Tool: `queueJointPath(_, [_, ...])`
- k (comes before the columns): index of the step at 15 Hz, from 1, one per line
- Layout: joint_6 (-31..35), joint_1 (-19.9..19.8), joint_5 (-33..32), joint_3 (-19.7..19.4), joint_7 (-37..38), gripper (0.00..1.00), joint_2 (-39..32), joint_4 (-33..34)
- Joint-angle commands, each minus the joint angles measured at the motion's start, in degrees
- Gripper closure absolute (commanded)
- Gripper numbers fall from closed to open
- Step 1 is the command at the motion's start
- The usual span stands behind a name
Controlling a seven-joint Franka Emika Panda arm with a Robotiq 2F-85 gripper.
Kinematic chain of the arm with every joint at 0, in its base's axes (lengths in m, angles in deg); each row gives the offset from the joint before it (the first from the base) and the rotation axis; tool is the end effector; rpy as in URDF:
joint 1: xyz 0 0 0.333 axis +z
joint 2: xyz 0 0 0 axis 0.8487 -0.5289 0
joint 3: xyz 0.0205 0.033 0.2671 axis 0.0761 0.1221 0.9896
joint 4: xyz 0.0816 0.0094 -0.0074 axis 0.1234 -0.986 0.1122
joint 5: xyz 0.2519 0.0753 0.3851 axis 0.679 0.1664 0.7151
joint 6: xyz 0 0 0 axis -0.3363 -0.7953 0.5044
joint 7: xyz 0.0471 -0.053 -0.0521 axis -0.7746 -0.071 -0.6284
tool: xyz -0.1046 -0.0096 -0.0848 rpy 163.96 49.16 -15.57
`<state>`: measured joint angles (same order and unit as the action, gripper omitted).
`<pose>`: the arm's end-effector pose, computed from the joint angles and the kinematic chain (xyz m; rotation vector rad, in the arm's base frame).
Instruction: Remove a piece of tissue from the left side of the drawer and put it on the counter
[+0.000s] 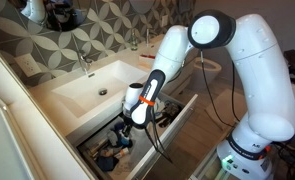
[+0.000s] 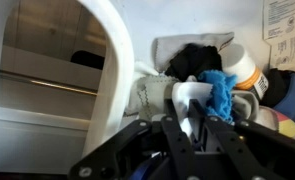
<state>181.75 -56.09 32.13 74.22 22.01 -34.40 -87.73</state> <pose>0.4569 0.2785 -0.0524 -2.7882 -0.7017 -0.1128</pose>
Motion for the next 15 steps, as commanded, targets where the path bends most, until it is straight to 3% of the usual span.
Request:
queueJointPath(1, [-0.3,1.0,1.3,-1.0,-0.9,0.76,-0.1,0.9])
queueJointPath(5, [1.6,0.5,1.2,-0.7,-1.3,0.68,-0.6,1.0])
queueJointPath(7, [3.2,-0.2,1.0,0.0,-1.9,0.74,-1.0,1.1])
queueJointPath(11, [3.7,-1.4,0.8,1.6,-2.6,0.98,-2.1,1.7])
queueJointPath(14, [2.4,-1.7,0.8,2.2,-3.0,0.95,-2.9,2.4])
queueJointPath(15, [2.4,-1.7,0.8,2.3,-3.1,0.98,-3.1,2.5])
